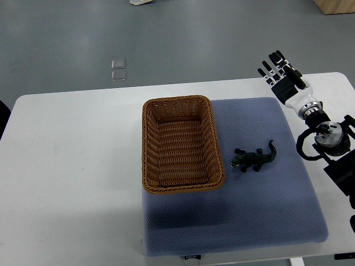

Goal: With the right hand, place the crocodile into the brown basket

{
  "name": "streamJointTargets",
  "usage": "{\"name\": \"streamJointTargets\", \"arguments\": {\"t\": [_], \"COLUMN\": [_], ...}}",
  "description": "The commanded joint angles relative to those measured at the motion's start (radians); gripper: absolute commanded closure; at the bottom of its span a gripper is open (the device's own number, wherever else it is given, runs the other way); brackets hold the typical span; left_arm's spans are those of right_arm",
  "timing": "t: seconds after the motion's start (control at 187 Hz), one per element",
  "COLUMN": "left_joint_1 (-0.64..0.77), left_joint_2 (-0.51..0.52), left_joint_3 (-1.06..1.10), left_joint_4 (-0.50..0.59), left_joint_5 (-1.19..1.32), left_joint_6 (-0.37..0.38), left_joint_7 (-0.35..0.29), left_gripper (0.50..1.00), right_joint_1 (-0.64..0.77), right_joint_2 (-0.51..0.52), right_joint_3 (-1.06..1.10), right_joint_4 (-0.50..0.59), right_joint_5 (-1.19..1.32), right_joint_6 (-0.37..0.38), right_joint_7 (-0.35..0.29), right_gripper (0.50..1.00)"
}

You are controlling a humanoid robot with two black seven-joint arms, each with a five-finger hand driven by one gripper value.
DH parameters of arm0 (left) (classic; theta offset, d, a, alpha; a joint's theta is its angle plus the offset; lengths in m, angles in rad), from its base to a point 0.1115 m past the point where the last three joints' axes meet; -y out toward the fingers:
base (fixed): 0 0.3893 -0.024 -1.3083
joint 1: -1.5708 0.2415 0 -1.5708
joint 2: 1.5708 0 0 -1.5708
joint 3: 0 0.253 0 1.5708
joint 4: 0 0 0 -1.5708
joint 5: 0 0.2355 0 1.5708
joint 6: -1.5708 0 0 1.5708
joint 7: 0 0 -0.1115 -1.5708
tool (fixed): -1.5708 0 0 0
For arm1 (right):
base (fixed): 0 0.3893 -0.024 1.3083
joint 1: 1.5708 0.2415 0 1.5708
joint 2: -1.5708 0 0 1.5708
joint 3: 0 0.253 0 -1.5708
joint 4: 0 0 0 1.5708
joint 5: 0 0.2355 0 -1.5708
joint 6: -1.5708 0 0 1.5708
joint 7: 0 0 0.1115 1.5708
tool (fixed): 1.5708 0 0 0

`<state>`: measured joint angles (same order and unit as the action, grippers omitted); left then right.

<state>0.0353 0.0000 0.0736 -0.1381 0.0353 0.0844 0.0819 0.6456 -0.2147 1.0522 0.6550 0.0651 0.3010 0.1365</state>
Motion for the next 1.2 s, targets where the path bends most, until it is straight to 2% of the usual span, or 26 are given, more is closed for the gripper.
{"name": "streamJointTargets", "arguments": {"t": [0.0, 0.491, 0.688, 0.843, 0.966, 1.089, 1.195], "left_joint_1": [0.0, 0.0, 0.0, 0.0, 0.0, 0.0, 0.0], "left_joint_2": [0.0, 0.0, 0.0, 0.0, 0.0, 0.0, 0.0], "left_joint_3": [0.0, 0.0, 0.002, 0.003, 0.005, 0.005, 0.003], "left_joint_4": [-0.001, 0.0, 0.0, -0.001, -0.001, -0.001, -0.001], "left_joint_5": [0.0, 0.0, 0.0, 0.0, 0.0, 0.0, 0.0], "left_joint_6": [0.0, 0.0, 0.0, 0.0, -0.002, -0.002, -0.003], "left_joint_7": [0.001, 0.001, 0.001, -0.001, -0.001, -0.001, -0.001], "left_gripper": [0.5, 0.5, 0.5, 0.5, 0.5, 0.5, 0.5], "right_joint_1": [0.0, 0.014, 0.04, 0.063, 0.137, 0.206, 0.269], "right_joint_2": [0.0, -0.021, -0.034, -0.092, -0.143, -0.209, -0.294], "right_joint_3": [0.0, -0.012, -0.055, -0.126, -0.254, -0.386, -0.512], "right_joint_4": [0.0, 0.0, 0.0, 0.014, 0.015, 0.038, 0.139], "right_joint_5": [0.001, -0.044, -0.288, -0.518, -0.742, -0.892, -1.013], "right_joint_6": [0.0, 0.001, 0.004, 0.017, 0.02, 0.076, 0.144], "right_joint_7": [0.0, -0.005, -0.008, -0.015, -0.018, -0.032, -0.069], "right_gripper": [0.57, 0.57, 0.57, 0.57, 0.57, 0.57, 0.57]}}
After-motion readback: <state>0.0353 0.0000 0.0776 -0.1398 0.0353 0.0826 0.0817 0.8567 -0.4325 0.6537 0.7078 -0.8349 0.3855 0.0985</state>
